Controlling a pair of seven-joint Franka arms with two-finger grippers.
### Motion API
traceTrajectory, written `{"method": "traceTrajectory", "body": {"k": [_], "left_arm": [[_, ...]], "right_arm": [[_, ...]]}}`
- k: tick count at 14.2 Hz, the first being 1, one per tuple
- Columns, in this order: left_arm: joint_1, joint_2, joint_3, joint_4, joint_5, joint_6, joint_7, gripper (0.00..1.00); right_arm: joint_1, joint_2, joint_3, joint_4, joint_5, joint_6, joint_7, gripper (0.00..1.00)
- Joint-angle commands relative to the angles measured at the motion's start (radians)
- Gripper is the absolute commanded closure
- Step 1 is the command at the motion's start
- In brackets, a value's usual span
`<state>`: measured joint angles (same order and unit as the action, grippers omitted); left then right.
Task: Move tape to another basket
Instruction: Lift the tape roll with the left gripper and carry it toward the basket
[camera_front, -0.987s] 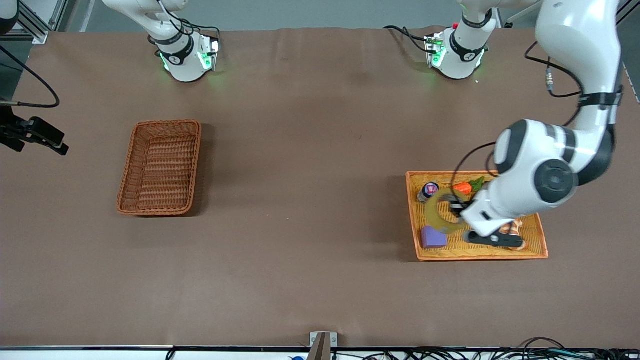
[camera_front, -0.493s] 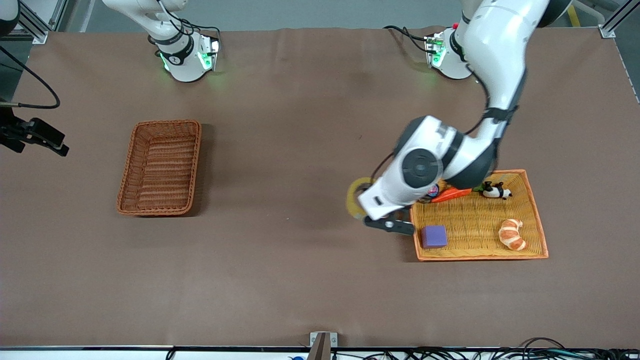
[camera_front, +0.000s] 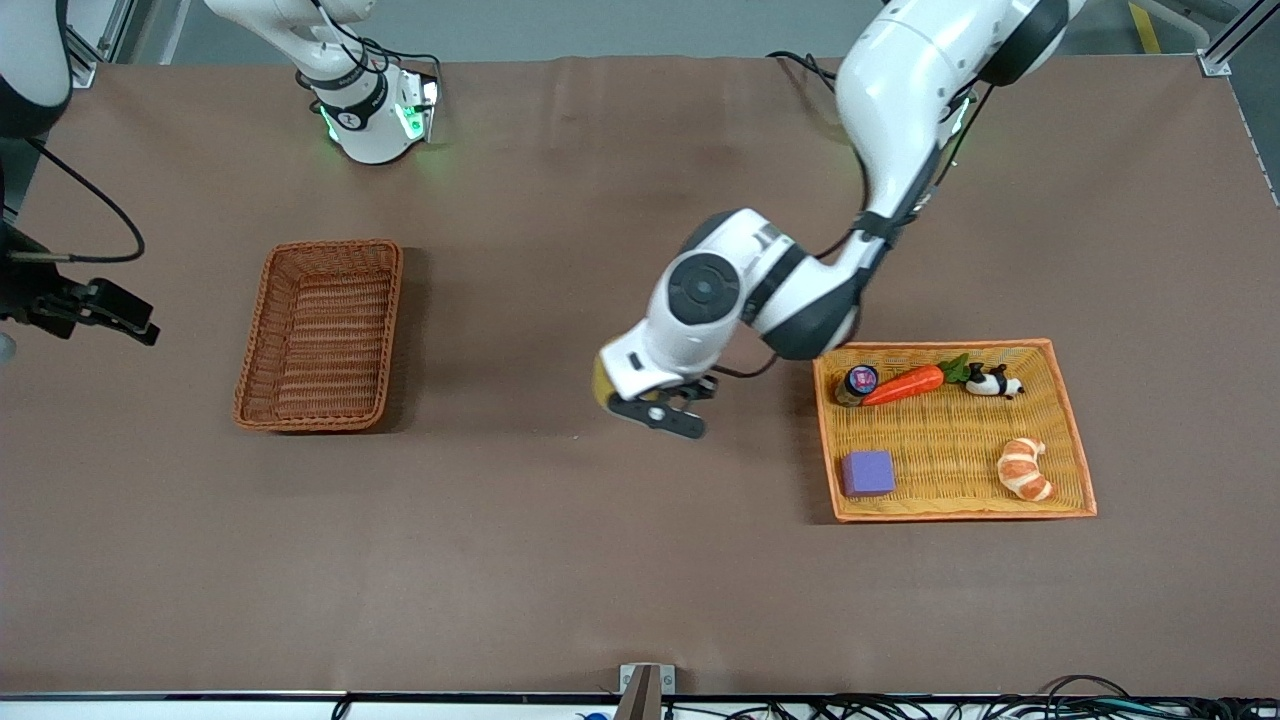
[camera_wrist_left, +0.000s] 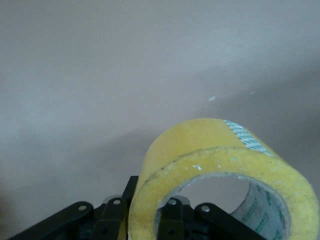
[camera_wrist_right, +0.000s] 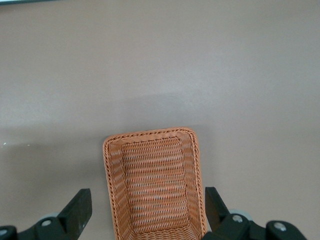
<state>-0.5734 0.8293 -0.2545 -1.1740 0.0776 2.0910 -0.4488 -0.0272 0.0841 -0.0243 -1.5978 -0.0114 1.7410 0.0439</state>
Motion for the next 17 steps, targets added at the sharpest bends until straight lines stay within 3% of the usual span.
{"method": "traceTrajectory", "body": {"k": [1,3,6,9,11,13,15,17], "left_arm": [[-0.069,0.109,0.007,0.097,0.001,0.120,-0.059,0.96],[-0.080,0.183,0.004,0.163,-0.062,0.153,-0.076,0.95],[-0.104,0.252,0.012,0.165,-0.117,0.271,-0.082,0.88],[-0.109,0.252,0.023,0.154,-0.119,0.261,-0.084,0.71],[-0.126,0.252,0.024,0.143,-0.116,0.247,-0.085,0.66],[-0.135,0.240,0.024,0.143,-0.111,0.212,-0.085,0.43],[-0.120,0.184,0.024,0.139,-0.110,0.151,-0.100,0.37],[-0.073,0.105,0.024,0.131,-0.108,0.027,-0.100,0.17]], "right_arm": [[-0.007,0.003,0.006,-0.007,-0.005,0.005,-0.012,0.00],[0.001,0.011,0.007,-0.007,-0.005,0.005,-0.012,0.00],[0.001,0.011,0.009,0.004,-0.004,0.006,-0.007,0.00],[-0.007,0.011,0.009,0.019,-0.002,0.006,0.001,0.00],[-0.007,0.009,0.009,0.019,-0.002,0.005,0.001,0.00],[-0.011,0.009,0.007,0.021,0.002,0.003,0.001,0.00],[-0.019,0.009,0.004,0.019,0.027,0.003,-0.004,0.00],[-0.020,0.009,0.004,0.019,0.030,-0.001,-0.006,0.00]]}}
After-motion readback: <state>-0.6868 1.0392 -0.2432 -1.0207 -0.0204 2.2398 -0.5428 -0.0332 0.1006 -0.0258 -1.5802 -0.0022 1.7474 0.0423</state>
